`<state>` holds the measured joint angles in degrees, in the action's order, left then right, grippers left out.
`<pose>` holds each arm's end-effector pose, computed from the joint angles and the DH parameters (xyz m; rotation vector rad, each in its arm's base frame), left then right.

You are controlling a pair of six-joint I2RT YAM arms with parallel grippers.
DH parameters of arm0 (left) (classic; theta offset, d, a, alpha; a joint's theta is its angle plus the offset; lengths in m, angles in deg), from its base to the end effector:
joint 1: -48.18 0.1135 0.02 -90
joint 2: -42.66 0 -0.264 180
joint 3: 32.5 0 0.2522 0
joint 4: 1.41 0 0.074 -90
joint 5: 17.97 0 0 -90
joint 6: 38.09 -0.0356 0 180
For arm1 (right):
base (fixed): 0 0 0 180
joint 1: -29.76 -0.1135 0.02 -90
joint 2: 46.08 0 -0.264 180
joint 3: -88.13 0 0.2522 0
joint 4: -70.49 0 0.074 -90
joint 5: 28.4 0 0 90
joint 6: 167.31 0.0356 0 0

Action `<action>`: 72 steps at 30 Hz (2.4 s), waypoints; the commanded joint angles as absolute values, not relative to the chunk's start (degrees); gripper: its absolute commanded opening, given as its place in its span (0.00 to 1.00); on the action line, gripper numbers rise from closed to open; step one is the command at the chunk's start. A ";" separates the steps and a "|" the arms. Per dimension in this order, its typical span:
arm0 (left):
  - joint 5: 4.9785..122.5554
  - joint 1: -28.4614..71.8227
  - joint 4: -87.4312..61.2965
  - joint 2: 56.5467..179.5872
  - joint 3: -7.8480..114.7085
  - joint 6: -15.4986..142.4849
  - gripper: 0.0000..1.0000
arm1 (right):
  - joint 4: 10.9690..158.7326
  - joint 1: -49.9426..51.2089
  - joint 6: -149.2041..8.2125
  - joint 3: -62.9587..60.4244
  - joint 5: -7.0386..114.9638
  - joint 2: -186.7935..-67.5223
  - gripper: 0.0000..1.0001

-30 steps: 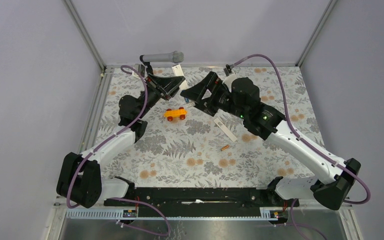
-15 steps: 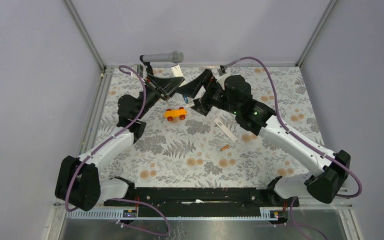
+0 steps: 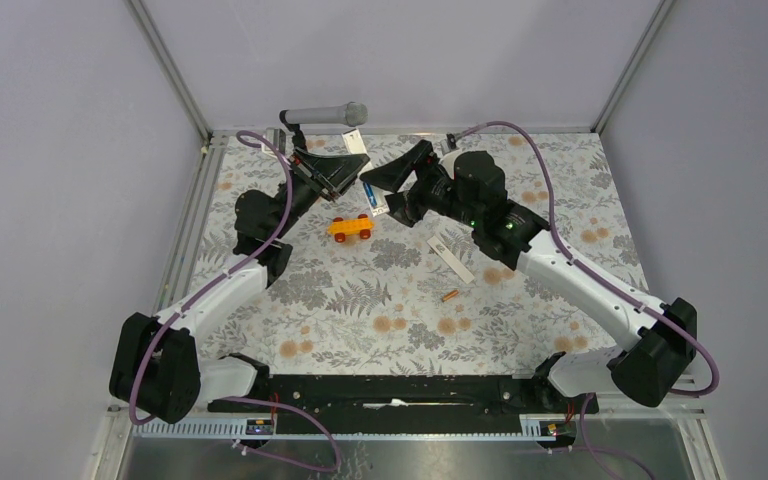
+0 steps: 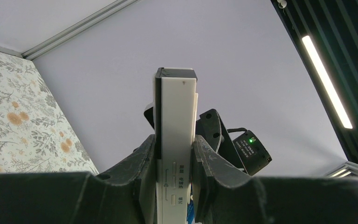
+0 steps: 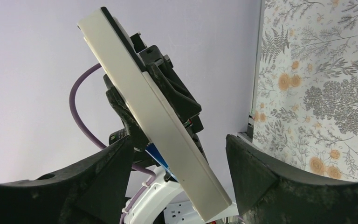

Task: Load the batteries into the remote control
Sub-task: Load the battery into the remote control, then adjust the battery at the center of the board.

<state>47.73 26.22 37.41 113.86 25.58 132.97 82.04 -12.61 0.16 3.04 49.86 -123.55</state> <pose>0.2509 -0.1170 0.3523 -0.2536 1.3500 -1.7924 0.2325 0.2219 0.3972 0.4104 1.9195 1.6793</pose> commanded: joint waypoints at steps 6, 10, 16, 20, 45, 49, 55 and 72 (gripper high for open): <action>48.20 25.86 42.66 112.01 26.09 132.42 0.00 | 78.56 -12.14 1.42 2.67 46.11 -123.58 0.70; 48.16 25.77 42.09 111.67 26.36 132.36 0.00 | 78.72 -12.08 1.34 2.82 45.16 -123.90 0.65; 48.46 25.77 39.73 110.65 26.92 132.11 0.00 | 78.80 -12.01 1.51 3.50 44.81 -123.75 0.59; 48.87 25.71 35.14 109.72 28.47 134.23 0.00 | 78.81 -12.07 1.05 3.91 45.01 -123.38 0.57; 44.13 29.55 14.05 106.05 32.02 123.46 0.00 | 78.98 -10.35 -18.97 5.35 51.05 -113.97 0.99; 39.86 31.56 9.47 105.57 31.76 116.78 0.00 | 92.79 -10.39 -33.98 5.40 59.59 -111.11 0.93; 39.70 32.54 -3.86 102.03 31.15 104.33 0.00 | 117.13 -9.93 -50.22 1.79 71.10 -118.55 0.71; 43.46 33.30 -11.15 97.50 27.81 99.19 0.00 | 125.97 -9.28 -28.54 13.27 74.33 -140.40 0.55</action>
